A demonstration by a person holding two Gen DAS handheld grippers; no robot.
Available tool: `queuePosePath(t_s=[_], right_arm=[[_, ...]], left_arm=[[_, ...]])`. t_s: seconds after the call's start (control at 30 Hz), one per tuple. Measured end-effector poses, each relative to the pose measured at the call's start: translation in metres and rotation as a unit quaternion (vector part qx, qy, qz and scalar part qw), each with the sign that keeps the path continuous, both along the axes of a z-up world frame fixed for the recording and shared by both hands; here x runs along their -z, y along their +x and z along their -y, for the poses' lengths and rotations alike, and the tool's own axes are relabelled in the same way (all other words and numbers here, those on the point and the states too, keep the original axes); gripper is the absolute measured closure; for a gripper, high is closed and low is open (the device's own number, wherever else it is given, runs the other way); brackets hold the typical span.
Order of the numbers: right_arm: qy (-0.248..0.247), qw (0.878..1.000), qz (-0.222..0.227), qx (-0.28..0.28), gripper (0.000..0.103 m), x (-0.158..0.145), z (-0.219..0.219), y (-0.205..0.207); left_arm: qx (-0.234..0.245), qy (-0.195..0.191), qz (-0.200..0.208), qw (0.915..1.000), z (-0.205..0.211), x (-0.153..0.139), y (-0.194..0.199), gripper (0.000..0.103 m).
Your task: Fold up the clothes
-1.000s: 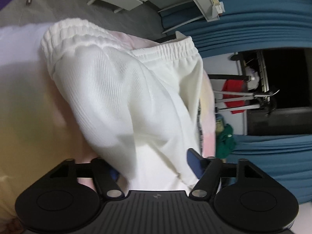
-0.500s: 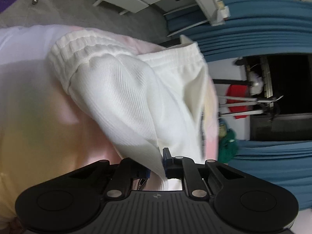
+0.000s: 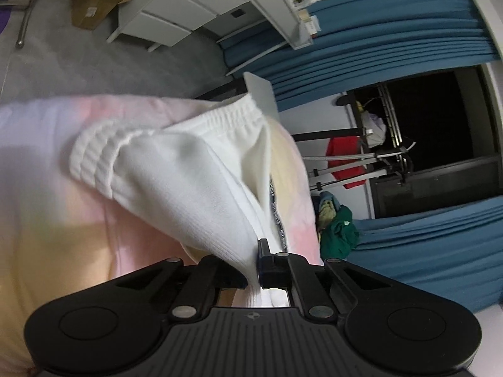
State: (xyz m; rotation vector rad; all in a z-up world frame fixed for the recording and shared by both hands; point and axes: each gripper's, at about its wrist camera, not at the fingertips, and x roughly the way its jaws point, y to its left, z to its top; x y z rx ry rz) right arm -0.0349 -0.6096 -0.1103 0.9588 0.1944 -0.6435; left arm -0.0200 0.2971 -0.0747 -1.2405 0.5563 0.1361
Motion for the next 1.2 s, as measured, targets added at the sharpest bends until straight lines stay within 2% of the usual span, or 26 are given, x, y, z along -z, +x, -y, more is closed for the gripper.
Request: queuePosePath(t_s=[0.3,0.4,0.53,0.67,0.77,0.97,1.1,1.2], right_arm=[[-0.025,1.0,-0.013,0.001,0.098,-0.009,0.001,0.016],[-0.066,0.998,-0.02,0.002,0.098,-0.025,-0.006,0.04],[-0.125,0.992,-0.032,-0.004,0.098,-0.046,-0.018,0.097],[-0.168,0.984,-0.059,-0.008,0.098,-0.058,-0.012,0.185],[-0.2,0.976,-0.079,-0.016,0.098,-0.053,-0.011,0.257],[-0.207,0.968,-0.14,-0.036,0.098,-0.002,-0.002,0.379],[-0.201,0.965,-0.162,-0.053,0.097,0.04,0.003,0.415],[-0.158,0.973,-0.149,-0.078,0.094,0.062,0.014,0.412]], left_arm=[[0.026,0.025,-0.007,0.9993,-0.003,-0.029,0.022,0.098],[0.028,0.032,0.004,0.9991,0.0,-0.048,0.049,0.098],[0.031,0.059,0.014,0.9977,0.005,-0.073,0.098,0.098],[0.033,0.09,0.008,0.9954,0.013,-0.082,0.17,0.098],[0.018,0.094,0.003,0.9954,0.02,-0.072,0.236,0.097],[0.009,0.124,-0.038,0.9915,0.032,-0.007,0.357,0.097],[0.025,0.148,-0.077,0.9856,0.035,0.037,0.403,0.096],[0.035,0.168,-0.079,0.982,0.038,0.047,0.413,0.093]])
